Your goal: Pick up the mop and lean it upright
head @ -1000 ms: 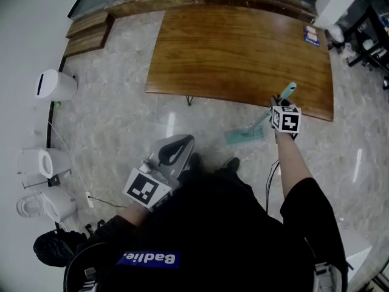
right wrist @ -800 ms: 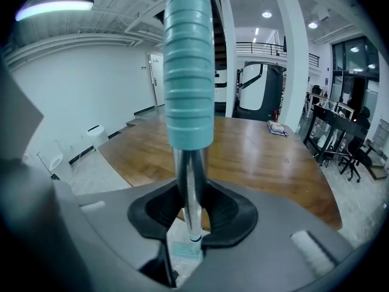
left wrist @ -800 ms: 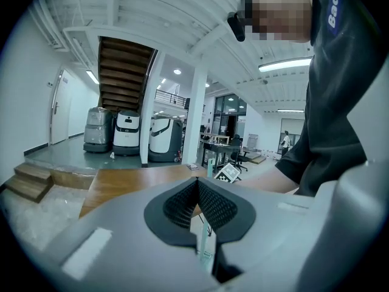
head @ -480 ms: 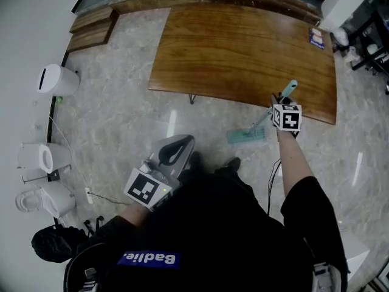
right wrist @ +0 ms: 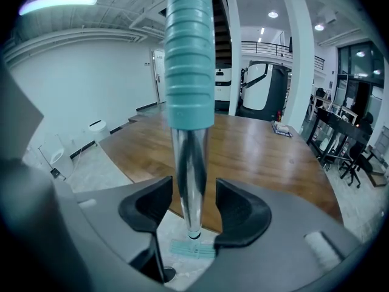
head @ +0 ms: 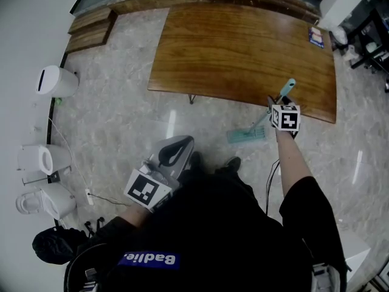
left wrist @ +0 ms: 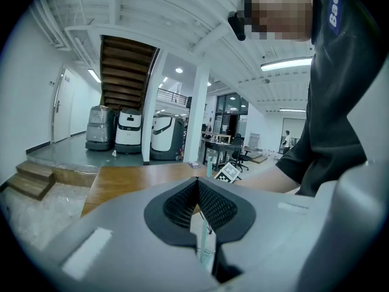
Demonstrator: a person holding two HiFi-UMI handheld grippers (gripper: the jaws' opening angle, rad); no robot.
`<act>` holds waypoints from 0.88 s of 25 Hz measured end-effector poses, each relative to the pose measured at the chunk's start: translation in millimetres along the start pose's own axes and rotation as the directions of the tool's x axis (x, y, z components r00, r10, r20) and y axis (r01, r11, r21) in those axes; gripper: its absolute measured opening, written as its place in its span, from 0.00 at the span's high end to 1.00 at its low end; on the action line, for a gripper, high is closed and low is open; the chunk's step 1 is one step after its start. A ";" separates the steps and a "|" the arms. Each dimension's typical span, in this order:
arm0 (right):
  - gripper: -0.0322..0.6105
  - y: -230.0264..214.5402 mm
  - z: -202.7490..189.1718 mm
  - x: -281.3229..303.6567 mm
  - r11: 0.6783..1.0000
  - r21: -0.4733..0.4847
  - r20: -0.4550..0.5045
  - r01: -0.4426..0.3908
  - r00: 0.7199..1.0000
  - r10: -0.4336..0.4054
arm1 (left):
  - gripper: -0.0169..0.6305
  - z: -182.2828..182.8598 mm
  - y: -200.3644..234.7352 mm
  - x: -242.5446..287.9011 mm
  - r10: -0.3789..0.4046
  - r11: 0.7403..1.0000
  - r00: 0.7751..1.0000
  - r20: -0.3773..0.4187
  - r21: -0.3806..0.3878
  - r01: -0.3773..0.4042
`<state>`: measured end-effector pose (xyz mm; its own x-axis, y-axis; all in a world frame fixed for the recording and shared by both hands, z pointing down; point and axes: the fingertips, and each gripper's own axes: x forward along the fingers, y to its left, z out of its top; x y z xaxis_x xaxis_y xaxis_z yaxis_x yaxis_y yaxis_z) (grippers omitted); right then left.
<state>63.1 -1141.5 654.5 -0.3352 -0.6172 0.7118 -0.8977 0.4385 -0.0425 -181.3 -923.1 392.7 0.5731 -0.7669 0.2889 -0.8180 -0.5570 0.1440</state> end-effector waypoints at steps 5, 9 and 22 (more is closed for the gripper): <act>0.56 4.1 -7.9 1.8 1.000 0.004 -0.014 0.009 1.000 -0.009 | 0.94 -1.9 2.2 -2.3 -0.002 1.000 1.000 -0.002 -0.001 0.002; 0.56 0.7 -13.7 -2.9 0.999 0.016 -0.017 0.028 0.999 -0.028 | 0.94 -2.6 3.6 -5.9 -0.008 1.000 1.000 0.001 -0.003 0.008; 0.56 1.9 -26.6 -40.2 0.994 0.069 -0.001 0.090 0.996 -0.090 | 0.94 -1.9 0.2 -9.0 -0.100 0.995 0.995 0.028 0.000 0.100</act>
<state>82.4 -1098.4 644.5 -0.2525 -0.6539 0.7132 -0.9419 0.3349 -0.0265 -186.7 -915.7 391.9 0.6531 -0.7161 0.2464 -0.7566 -0.6308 0.1723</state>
